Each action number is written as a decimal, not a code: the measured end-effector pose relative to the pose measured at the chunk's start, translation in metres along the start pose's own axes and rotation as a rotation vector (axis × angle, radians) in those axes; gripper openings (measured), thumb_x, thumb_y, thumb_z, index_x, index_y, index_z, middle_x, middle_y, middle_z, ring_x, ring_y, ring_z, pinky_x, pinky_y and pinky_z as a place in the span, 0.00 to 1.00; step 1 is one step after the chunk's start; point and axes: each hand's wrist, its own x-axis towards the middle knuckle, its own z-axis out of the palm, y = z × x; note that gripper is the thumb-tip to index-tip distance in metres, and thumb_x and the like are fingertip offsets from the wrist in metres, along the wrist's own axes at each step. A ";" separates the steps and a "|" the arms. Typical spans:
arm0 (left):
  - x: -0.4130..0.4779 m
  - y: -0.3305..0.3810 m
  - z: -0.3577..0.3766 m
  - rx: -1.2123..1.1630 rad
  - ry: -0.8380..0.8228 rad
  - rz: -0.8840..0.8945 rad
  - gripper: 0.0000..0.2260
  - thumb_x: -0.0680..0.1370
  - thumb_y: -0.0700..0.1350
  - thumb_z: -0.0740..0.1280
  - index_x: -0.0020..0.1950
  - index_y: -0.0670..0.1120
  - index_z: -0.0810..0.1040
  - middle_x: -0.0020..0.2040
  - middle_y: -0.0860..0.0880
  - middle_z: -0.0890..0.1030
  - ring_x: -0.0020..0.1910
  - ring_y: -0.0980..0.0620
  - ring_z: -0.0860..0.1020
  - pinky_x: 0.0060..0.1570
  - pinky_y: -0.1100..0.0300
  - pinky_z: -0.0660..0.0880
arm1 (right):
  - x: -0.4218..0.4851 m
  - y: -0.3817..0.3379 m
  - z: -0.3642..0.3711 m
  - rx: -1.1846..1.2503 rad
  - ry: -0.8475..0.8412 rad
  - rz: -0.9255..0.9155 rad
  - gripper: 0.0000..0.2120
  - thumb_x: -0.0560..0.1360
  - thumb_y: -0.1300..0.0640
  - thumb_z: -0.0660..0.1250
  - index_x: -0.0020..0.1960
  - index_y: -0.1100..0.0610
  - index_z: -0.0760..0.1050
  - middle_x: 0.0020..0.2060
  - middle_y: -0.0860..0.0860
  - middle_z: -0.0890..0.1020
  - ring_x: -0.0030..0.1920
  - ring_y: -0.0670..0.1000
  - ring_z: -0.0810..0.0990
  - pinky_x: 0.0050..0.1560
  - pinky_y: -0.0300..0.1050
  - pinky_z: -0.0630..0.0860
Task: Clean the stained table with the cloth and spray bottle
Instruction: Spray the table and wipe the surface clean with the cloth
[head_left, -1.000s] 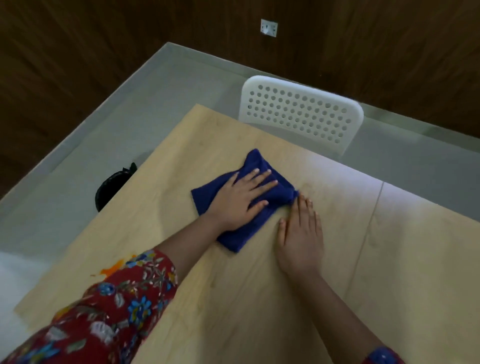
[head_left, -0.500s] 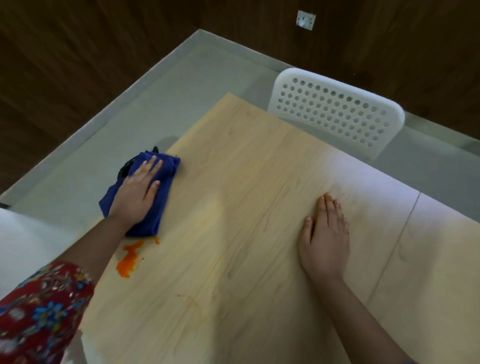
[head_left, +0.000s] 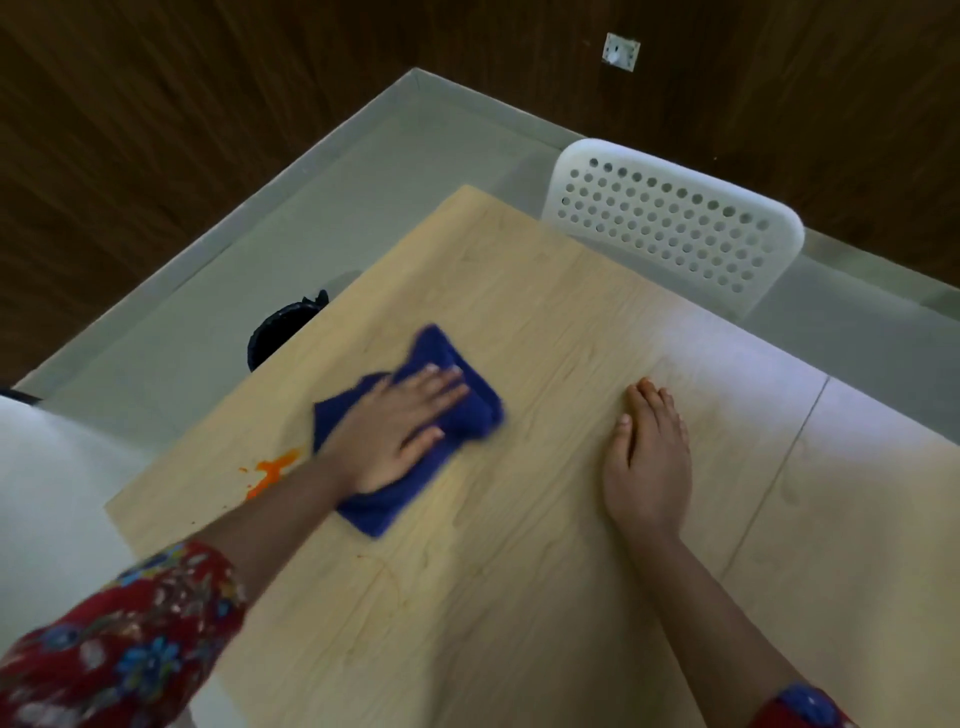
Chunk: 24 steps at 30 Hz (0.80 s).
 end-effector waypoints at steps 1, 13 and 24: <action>0.001 -0.021 -0.004 0.010 0.062 -0.169 0.25 0.81 0.56 0.48 0.78 0.56 0.55 0.79 0.57 0.53 0.78 0.55 0.51 0.72 0.39 0.57 | 0.002 0.000 0.002 0.034 0.017 0.011 0.24 0.79 0.52 0.50 0.71 0.59 0.70 0.72 0.51 0.69 0.75 0.49 0.60 0.76 0.48 0.55; 0.007 0.127 0.037 0.043 -0.013 0.058 0.25 0.82 0.55 0.51 0.79 0.56 0.52 0.80 0.57 0.50 0.78 0.56 0.48 0.74 0.52 0.48 | -0.037 0.021 -0.049 0.517 -0.047 0.068 0.17 0.81 0.52 0.56 0.67 0.53 0.73 0.65 0.48 0.76 0.67 0.45 0.72 0.70 0.50 0.68; 0.085 0.157 0.039 0.019 0.098 -0.363 0.26 0.82 0.53 0.52 0.79 0.50 0.54 0.80 0.51 0.53 0.78 0.49 0.52 0.72 0.44 0.58 | -0.140 0.073 -0.078 0.348 0.159 0.119 0.24 0.79 0.51 0.49 0.73 0.55 0.63 0.68 0.51 0.73 0.68 0.50 0.71 0.69 0.47 0.67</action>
